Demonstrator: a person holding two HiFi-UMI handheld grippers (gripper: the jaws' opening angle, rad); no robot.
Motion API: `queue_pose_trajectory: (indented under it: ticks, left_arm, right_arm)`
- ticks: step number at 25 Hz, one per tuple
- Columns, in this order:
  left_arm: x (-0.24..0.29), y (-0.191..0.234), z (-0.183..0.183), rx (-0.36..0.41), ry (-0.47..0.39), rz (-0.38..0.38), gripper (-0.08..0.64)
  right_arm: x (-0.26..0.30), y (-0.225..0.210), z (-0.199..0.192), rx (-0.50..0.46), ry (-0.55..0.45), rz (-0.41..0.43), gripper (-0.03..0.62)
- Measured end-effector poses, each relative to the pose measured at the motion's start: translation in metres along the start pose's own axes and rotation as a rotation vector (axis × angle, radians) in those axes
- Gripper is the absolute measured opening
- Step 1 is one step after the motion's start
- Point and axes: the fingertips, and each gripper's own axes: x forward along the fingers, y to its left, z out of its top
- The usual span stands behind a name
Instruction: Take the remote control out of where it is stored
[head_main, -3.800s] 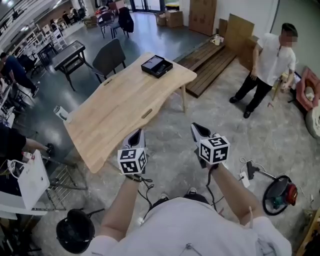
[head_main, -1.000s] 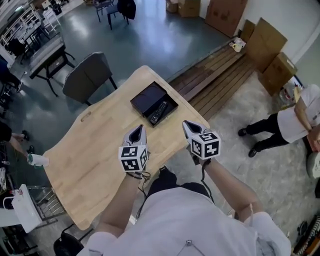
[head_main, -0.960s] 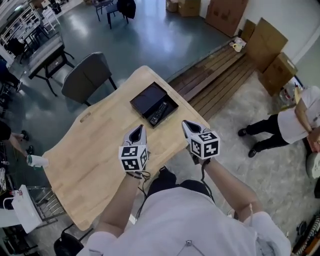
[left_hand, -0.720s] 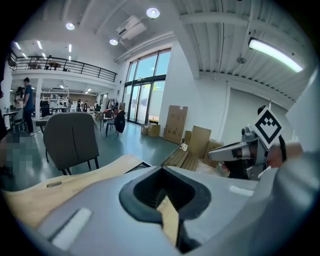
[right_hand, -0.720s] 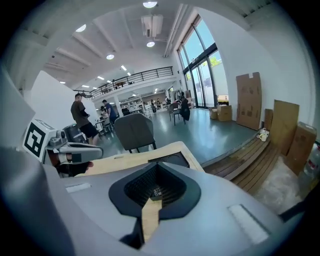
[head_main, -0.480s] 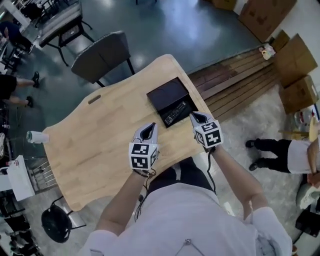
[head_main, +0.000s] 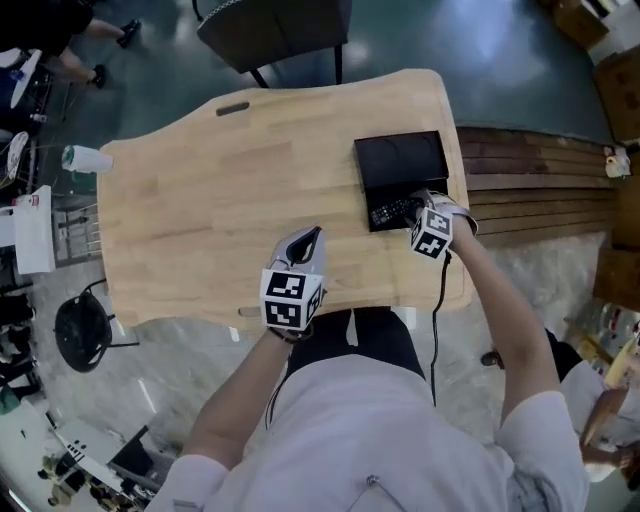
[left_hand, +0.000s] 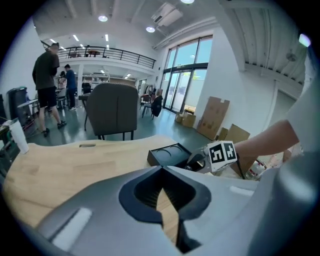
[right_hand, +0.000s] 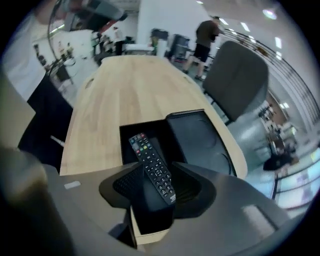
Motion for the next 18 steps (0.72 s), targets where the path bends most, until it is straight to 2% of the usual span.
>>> queue_pose_trajectory:
  ticks: [3, 6, 9, 18]
  left_arm:
    - [0.002, 0.007, -0.015, -0.028, 0.021, 0.042, 0.002]
    - [-0.001, 0.013, -0.031, -0.065, 0.033, 0.084, 0.002]
    - [-0.006, 0.016, -0.044, -0.099, 0.042, 0.117, 0.0]
    - [-0.02, 0.018, -0.075, -0.146, 0.067, 0.173, 0.002]
  right_arm:
    - [0.031, 0.01, -0.003, -0.233, 0.038, 0.075, 0.239]
    - [0.052, 0.019, -0.003, -0.375, 0.055, 0.126, 0.259]
    - [0.07, 0.02, -0.009, -0.491, 0.092, 0.134, 0.259]
    - [0.093, 0.024, -0.02, -0.565, 0.171, 0.18, 0.261]
